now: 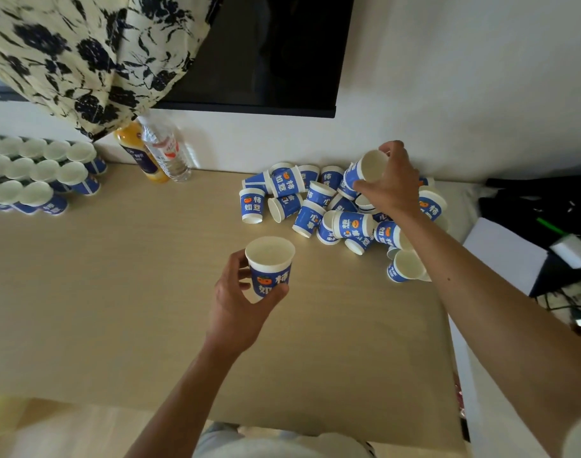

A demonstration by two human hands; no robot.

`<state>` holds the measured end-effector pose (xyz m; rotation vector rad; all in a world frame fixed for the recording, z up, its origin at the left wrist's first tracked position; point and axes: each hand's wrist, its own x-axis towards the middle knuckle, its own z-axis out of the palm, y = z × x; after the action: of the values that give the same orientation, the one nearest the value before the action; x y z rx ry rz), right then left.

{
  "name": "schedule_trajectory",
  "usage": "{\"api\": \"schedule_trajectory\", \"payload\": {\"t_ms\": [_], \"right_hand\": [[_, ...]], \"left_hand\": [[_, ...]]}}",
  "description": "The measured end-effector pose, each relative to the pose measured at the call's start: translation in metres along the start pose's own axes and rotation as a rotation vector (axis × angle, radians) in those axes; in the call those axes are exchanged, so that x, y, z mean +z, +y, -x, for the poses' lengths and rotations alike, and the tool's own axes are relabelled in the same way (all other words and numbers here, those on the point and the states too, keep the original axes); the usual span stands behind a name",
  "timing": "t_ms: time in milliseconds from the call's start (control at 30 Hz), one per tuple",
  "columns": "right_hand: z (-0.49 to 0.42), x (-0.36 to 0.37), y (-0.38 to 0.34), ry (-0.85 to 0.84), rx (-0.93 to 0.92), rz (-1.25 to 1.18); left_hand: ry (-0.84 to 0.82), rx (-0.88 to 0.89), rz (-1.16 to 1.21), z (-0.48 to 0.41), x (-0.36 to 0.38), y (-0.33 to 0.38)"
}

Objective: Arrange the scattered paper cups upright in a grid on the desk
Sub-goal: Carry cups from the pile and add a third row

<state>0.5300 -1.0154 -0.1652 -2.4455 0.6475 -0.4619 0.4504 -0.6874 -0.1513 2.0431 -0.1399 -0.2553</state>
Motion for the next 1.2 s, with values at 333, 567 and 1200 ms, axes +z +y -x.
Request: {"api": "schedule_trajectory", "payload": {"t_ms": [333, 567, 1200], "right_hand": [[0.109, -0.003, -0.035, 0.009, 0.071, -0.515], [0.192, 0.034, -0.105, -0.121, 0.134, -0.618], [0.367, 0.183, -0.362, -0.310, -0.003, -0.836]], "left_hand": [[0.137, -0.014, 0.023, 0.022, -0.028, -0.012], [0.197, -0.014, 0.054, 0.043, -0.086, -0.036], [0.375, -0.060, 0.080, 0.119, -0.354, -0.168]]}}
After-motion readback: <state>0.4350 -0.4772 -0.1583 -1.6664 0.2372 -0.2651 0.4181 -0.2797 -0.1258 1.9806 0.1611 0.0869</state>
